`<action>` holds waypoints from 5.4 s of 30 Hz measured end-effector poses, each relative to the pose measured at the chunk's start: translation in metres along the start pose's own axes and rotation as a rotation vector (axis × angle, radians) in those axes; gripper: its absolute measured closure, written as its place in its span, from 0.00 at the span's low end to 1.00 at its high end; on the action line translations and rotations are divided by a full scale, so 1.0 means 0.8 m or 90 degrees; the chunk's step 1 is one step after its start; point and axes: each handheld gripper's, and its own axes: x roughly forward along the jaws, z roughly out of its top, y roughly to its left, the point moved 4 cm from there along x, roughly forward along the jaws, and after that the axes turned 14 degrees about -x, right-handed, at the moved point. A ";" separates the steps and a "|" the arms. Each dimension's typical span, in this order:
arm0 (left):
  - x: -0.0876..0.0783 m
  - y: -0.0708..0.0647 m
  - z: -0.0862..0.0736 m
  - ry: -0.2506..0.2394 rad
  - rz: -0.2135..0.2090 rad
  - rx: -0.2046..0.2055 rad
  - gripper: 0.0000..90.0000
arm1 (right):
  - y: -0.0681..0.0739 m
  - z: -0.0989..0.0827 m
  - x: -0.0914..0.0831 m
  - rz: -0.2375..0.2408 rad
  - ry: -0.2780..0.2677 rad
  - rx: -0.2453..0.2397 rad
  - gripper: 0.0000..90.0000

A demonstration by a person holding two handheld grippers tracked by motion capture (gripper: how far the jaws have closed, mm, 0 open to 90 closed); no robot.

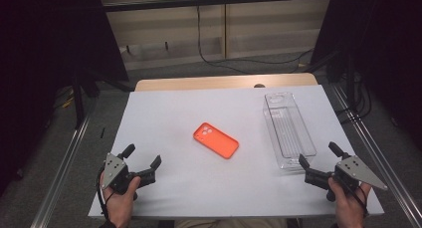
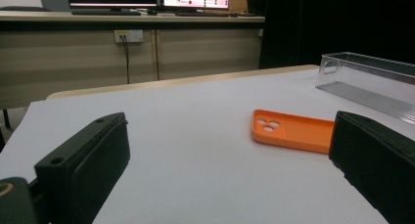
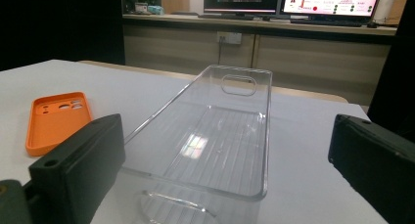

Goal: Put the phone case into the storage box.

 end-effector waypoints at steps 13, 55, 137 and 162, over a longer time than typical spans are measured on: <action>0.006 -0.003 -0.002 0.014 -0.007 -0.010 0.02 | 0.000 -0.002 0.001 0.010 0.002 0.005 0.00; 0.094 -0.085 0.010 0.027 -0.129 0.001 0.02 | -0.002 -0.008 0.003 0.020 0.008 0.024 0.00; 0.226 -0.135 -0.016 0.111 -0.211 0.026 0.86 | 0.006 -0.004 -0.006 0.048 -0.011 -0.011 0.00; 0.258 -0.133 -0.022 0.342 -0.191 0.021 1.00 | 0.006 -0.004 -0.006 0.045 -0.011 -0.013 0.00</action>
